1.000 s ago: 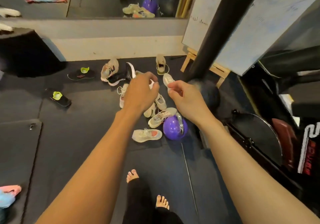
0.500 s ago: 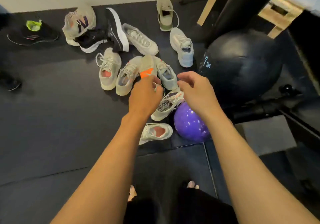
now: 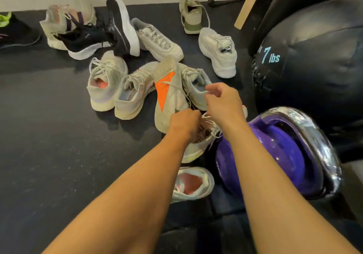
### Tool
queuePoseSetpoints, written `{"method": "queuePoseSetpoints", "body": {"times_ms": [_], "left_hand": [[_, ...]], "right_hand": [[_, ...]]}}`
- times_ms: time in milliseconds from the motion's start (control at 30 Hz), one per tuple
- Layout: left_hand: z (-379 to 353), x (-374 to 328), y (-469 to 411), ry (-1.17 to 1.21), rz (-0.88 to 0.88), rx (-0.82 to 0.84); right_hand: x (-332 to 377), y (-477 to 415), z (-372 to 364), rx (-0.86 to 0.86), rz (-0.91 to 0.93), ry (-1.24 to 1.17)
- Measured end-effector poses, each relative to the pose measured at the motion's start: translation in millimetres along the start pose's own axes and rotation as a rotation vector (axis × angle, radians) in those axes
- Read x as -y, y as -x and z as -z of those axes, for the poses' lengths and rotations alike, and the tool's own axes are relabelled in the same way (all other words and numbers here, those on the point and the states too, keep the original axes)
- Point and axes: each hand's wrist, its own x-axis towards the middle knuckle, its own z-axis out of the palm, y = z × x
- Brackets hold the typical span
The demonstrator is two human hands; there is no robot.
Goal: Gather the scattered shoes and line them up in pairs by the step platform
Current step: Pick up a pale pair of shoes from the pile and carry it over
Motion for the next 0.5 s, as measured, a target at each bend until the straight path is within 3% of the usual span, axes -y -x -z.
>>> {"method": "queuePoseSetpoints", "body": {"times_ms": [67,200,300,367,500], "left_hand": [[18,12,-8,0.110,-0.005,-0.043],[61,52,1,0.293,-0.018,0.093],[93,98,24,0.566,0.129,0.155],[111,130,44,0.769,0.250,0.056],[121,172,78,1.023,0.460,-0.322]], "right_hand": [[10,-1,-1,-0.111,0.018,-0.079],[46,9,-9,-0.288,0.118,-0.263],[63,16,-20,-0.290,0.151,-0.393],[63,17,-30,-0.281,0.138,-0.444],[46,10,-60,-0.230,0.052,-0.478]]}}
